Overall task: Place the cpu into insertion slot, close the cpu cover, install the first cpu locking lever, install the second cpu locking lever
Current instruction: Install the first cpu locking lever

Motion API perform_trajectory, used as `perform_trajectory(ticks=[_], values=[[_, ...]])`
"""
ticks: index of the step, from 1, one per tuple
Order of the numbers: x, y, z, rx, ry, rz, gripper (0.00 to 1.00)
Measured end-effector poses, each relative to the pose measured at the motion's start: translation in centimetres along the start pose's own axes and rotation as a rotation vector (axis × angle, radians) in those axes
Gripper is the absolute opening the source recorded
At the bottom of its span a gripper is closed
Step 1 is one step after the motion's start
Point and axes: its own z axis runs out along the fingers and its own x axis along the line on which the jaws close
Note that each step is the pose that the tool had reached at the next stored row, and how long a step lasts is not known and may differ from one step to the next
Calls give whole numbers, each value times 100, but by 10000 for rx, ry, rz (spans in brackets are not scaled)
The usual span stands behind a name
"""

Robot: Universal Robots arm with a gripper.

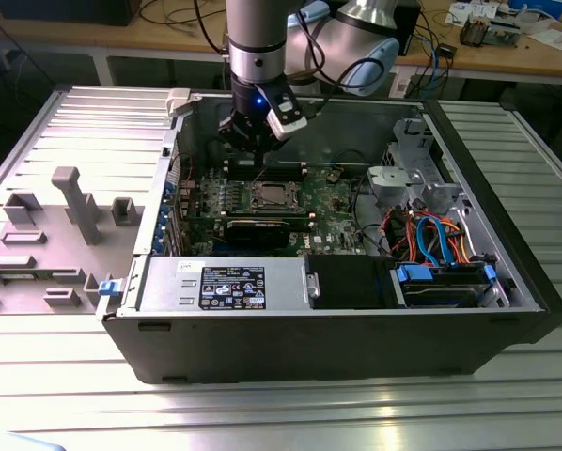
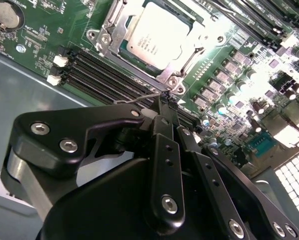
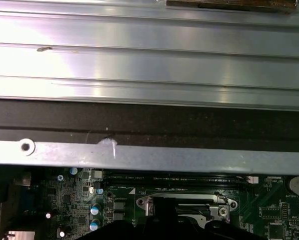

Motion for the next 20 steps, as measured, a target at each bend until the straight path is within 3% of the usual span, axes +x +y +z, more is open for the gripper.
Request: perform_trajectory(ticks=[10,13,20], values=[[-119,18,11,0,0,9,11],[-199,14,33,0,1,17,11],[-273,9,96,1,0,35,11]])
